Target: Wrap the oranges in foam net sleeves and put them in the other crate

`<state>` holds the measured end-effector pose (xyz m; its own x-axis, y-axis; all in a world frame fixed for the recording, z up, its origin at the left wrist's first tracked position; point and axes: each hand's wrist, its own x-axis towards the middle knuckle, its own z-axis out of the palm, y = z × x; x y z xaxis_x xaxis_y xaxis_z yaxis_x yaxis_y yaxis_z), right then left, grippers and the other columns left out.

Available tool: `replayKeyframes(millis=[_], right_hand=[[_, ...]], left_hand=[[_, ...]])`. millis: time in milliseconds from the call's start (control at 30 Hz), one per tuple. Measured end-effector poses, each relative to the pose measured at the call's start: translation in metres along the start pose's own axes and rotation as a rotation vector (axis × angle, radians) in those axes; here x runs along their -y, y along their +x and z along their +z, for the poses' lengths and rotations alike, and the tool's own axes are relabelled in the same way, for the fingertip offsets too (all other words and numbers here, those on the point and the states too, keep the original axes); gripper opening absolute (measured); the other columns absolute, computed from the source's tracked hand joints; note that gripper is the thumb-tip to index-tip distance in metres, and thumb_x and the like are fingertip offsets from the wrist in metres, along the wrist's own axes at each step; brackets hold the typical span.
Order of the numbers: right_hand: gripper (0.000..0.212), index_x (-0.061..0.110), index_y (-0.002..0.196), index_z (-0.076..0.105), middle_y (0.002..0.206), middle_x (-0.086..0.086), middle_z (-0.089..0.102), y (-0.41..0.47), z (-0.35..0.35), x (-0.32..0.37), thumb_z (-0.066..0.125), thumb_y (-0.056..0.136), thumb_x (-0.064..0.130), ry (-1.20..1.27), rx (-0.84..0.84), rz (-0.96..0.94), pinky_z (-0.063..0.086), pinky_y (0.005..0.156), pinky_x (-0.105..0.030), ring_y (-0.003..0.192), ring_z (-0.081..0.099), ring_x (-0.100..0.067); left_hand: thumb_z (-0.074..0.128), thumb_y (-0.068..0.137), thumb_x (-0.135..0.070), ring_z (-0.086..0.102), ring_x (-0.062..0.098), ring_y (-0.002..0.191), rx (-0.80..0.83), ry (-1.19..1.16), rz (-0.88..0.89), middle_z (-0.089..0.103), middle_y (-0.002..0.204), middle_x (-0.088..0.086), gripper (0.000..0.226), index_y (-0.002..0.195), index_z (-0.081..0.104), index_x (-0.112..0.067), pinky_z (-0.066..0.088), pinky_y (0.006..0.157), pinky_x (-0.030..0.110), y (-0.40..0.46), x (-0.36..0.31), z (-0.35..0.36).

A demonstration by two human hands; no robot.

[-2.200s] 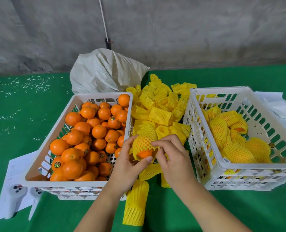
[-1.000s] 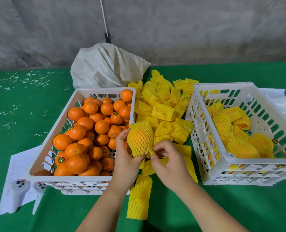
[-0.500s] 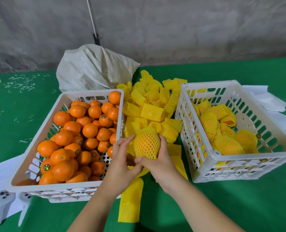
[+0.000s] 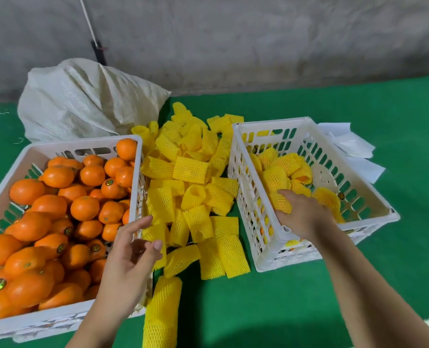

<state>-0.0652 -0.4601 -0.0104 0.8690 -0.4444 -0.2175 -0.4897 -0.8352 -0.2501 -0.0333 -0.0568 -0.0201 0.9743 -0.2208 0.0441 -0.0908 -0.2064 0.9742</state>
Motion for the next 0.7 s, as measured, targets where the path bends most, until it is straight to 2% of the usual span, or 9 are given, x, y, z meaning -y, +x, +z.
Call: replayKeyframes(millis=[67,167,267,333,400,467,500,600,700], right_hand=[[0.071,0.04,0.16,0.023,0.162,-0.002,0.037,0.004,0.003,0.004,0.051,0.098,0.061,-0.074,0.031,-0.038,0.035,0.115,-0.05,0.148,0.031,-0.032],[0.078,0.04,0.163,0.013,0.171,-0.002,0.017,0.006,-0.001,0.008,0.051,0.099,0.061,0.016,0.081,-0.007,0.025,0.122,-0.054,0.156,0.014,-0.028],[0.071,0.038,0.162,0.021,0.171,0.0,0.017,-0.002,-0.003,0.015,0.051,0.101,0.056,0.059,0.0,0.0,0.023,0.122,-0.054,0.156,0.015,-0.027],[0.061,0.032,0.159,0.034,0.168,0.0,0.027,-0.01,-0.004,0.027,0.052,0.103,0.045,0.325,-0.139,-0.009,0.027,0.122,-0.055,0.154,0.023,-0.026],[0.055,0.026,0.155,0.042,0.162,-0.001,0.038,-0.018,-0.002,0.049,0.054,0.103,0.038,0.591,-0.251,-0.045,0.032,0.12,-0.051,0.15,0.031,-0.024],[0.052,0.027,0.15,0.048,0.161,-0.001,0.039,-0.026,0.009,0.078,0.055,0.101,0.041,0.479,-0.321,-0.187,0.03,0.119,-0.05,0.15,0.03,-0.023],[0.053,0.028,0.149,0.05,0.161,-0.001,0.037,-0.027,0.017,0.093,0.053,0.099,0.045,0.374,-0.339,-0.281,0.027,0.118,-0.05,0.15,0.027,-0.024],[0.057,0.034,0.144,0.052,0.164,-0.002,0.031,-0.017,0.048,0.129,0.046,0.092,0.056,0.261,-0.221,-0.439,0.022,0.119,-0.05,0.149,0.019,-0.025],[0.046,0.044,0.139,0.053,0.17,-0.008,0.013,0.011,0.086,0.149,0.055,0.094,0.051,0.243,0.146,-0.295,0.018,0.123,-0.053,0.154,0.003,-0.031]], left_hand=[[0.067,0.098,-0.033,0.075,0.021,0.094,-0.004,-0.025,-0.032,0.066,0.126,-0.021,0.04,0.135,0.06,-0.044,0.053,0.084,0.036,0.001,-0.001,0.0],[0.066,0.096,-0.037,0.075,0.02,0.094,-0.006,-0.043,-0.056,0.07,0.116,-0.023,0.038,0.134,0.062,-0.043,0.052,0.085,0.037,0.002,-0.004,0.001],[0.066,0.096,-0.036,0.074,0.018,0.094,-0.016,-0.044,-0.052,0.072,0.112,-0.019,0.034,0.129,0.065,-0.044,0.053,0.083,0.031,0.003,-0.006,0.002],[0.066,0.096,-0.036,0.074,0.014,0.089,-0.017,-0.031,-0.048,0.074,0.11,-0.004,0.033,0.127,0.065,-0.045,0.052,0.079,0.023,0.003,-0.006,0.003],[0.067,0.098,-0.035,0.067,0.004,0.071,0.003,0.014,-0.036,0.07,0.109,0.004,0.03,0.126,0.065,-0.046,0.05,0.065,0.016,0.007,-0.007,0.007],[0.067,0.101,-0.028,0.061,-0.002,0.064,0.034,0.067,-0.002,0.062,0.104,-0.001,0.027,0.124,0.067,-0.041,0.048,0.059,0.011,0.015,-0.008,0.014],[0.067,0.102,-0.023,0.063,-0.003,0.07,0.049,0.101,0.023,0.059,0.104,-0.003,0.026,0.122,0.067,-0.039,0.048,0.063,0.01,0.02,-0.008,0.018],[0.066,0.103,-0.018,0.064,0.002,0.105,0.083,0.281,0.097,0.059,0.122,-0.007,0.025,0.121,0.068,-0.035,0.049,0.081,0.01,0.04,-0.008,0.026],[0.066,0.103,-0.016,0.057,-0.001,0.114,0.086,0.42,0.207,0.059,0.125,-0.008,0.024,0.122,0.07,-0.029,0.049,0.086,0.015,0.06,-0.001,0.021]])
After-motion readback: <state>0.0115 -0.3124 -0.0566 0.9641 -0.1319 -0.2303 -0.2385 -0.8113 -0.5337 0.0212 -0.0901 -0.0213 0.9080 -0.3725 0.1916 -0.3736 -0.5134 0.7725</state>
